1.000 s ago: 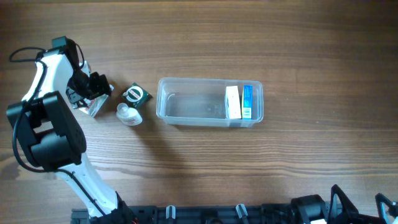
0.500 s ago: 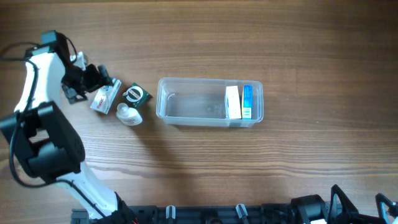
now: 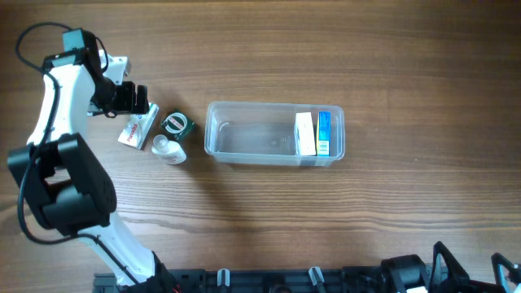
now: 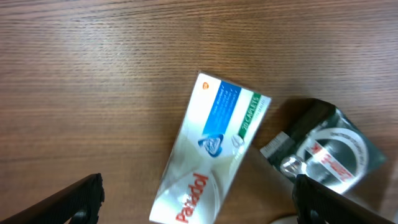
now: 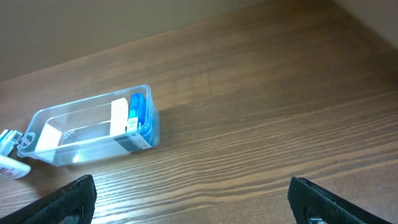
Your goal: Pack container
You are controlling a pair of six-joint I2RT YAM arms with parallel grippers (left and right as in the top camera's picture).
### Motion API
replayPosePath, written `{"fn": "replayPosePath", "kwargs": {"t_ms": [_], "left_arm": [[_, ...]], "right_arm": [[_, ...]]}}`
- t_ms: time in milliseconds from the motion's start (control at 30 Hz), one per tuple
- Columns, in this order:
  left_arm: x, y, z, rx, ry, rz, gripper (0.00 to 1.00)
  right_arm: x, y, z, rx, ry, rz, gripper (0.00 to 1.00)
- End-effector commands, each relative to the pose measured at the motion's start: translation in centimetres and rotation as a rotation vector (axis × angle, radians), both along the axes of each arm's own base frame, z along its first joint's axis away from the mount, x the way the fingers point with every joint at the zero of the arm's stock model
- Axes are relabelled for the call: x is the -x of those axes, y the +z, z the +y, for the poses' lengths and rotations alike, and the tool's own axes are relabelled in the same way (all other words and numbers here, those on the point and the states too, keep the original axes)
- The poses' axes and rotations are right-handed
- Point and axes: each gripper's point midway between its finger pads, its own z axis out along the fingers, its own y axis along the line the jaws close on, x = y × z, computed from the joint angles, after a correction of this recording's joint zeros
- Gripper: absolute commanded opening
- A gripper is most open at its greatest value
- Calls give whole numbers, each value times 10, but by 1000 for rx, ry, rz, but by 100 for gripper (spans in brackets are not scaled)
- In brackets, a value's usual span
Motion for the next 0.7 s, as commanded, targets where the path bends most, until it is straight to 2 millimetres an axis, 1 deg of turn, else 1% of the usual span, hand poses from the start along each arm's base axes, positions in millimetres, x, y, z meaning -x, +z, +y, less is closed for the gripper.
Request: {"fn": "replayPosePath", "kwargs": {"t_ms": [0,100,133,200,233,267,300,333,367,400,433,500,567,600,667], "left_arm": [[1,-33,1,6,-39,67,96],[8,-62,-1,25,-40,138,92],[9,-67,-2,28,-40,149,91],[8,-76,-1,31,-19,158,81],[6,-76,-1,31,11,150,64],[6,-76,-1,32,21,151,51],[6,-75,-1,32,21,151,43],[6,-74,-1,33,43,149,38],[5,-71,0,34,65,145,34],[5,-68,0,35,92,141,29],[5,-62,0,35,98,134,27],[5,-45,-2,33,120,113,25],[4,-23,-4,32,159,78,23],[4,-9,-6,30,164,57,23],[5,37,-15,21,152,-17,23]], "right_arm": [[2,1,1,8,12,-13,100],[2,1,1,7,12,-13,100],[2,1,1,7,12,-13,100],[2,1,1,8,12,-13,100],[2,1,1,7,12,-13,100],[2,1,1,7,12,-13,100],[2,1,1,7,12,-13,100],[2,1,1,7,12,-13,100],[2,1,1,7,12,-13,100],[2,1,1,8,12,-13,100],[2,1,1,7,12,-13,100],[2,1,1,8,12,-13,100],[2,1,1,8,12,-13,100],[2,1,1,8,12,-13,100],[2,1,1,7,12,-13,100]]}}
